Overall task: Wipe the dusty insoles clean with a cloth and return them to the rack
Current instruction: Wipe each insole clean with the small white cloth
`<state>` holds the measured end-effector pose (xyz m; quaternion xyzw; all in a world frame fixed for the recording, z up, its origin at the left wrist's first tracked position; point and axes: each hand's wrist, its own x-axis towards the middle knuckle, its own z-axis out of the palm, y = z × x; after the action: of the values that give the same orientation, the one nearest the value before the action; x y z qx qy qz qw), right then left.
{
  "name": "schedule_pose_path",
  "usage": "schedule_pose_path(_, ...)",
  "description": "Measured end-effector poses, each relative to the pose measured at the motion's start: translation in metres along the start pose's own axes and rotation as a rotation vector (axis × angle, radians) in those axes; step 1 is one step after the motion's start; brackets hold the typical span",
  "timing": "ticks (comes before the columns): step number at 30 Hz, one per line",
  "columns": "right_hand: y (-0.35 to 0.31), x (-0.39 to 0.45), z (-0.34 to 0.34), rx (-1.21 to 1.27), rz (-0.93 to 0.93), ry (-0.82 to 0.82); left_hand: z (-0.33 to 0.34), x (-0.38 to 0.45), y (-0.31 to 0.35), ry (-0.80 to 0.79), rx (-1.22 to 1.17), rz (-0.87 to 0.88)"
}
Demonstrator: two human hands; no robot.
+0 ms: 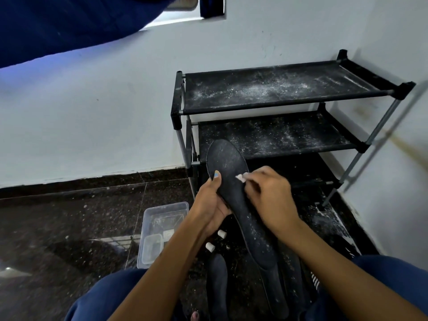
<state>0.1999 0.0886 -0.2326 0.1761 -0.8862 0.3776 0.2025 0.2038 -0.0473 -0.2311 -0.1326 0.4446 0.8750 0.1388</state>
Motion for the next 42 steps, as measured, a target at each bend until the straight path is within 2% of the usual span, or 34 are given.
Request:
schedule_pose_path(4, 0.008, 0.005, 0.000, -0.060, 0.105, 0.009, -0.002, -0.001, -0.001, -0.016, 0.022, -0.018)
schedule_pose_path(11, -0.009, -0.009, 0.004, 0.037, -0.096, -0.091, -0.002, -0.001, 0.001, -0.001, 0.018, -0.056)
schedule_pose_path(17, 0.022, 0.015, -0.011, -0.058, 0.137, 0.098, -0.002, -0.003, 0.005, -0.014, 0.024, -0.029)
schedule_pose_path(19, 0.019, 0.013, -0.012, 0.002, 0.087, 0.125, -0.003, -0.002, 0.005, -0.025, 0.028, -0.034)
schedule_pose_path(24, 0.000, -0.001, 0.000, 0.081, -0.114, 0.026, 0.000, -0.003, 0.005, -0.053, 0.035, -0.048)
schedule_pose_path(29, -0.002, -0.002, 0.010, 0.028, -0.127, -0.058, -0.003, -0.002, -0.001, -0.027, 0.023, -0.007)
schedule_pose_path(33, -0.006, -0.004, 0.007, 0.117, -0.153, -0.239, -0.009, -0.001, 0.002, 0.063, 0.038, 0.006)
schedule_pose_path(34, -0.006, -0.005, 0.007, 0.119, -0.145, -0.239, -0.009, -0.001, 0.003, 0.065, 0.047, -0.005)
schedule_pose_path(39, -0.001, -0.002, 0.004, 0.053, -0.037, -0.035, -0.003, -0.002, -0.001, 0.013, 0.068, -0.045)
schedule_pose_path(42, -0.004, -0.002, 0.004, 0.042, -0.105, -0.120, -0.003, 0.001, -0.005, 0.038, 0.042, -0.017)
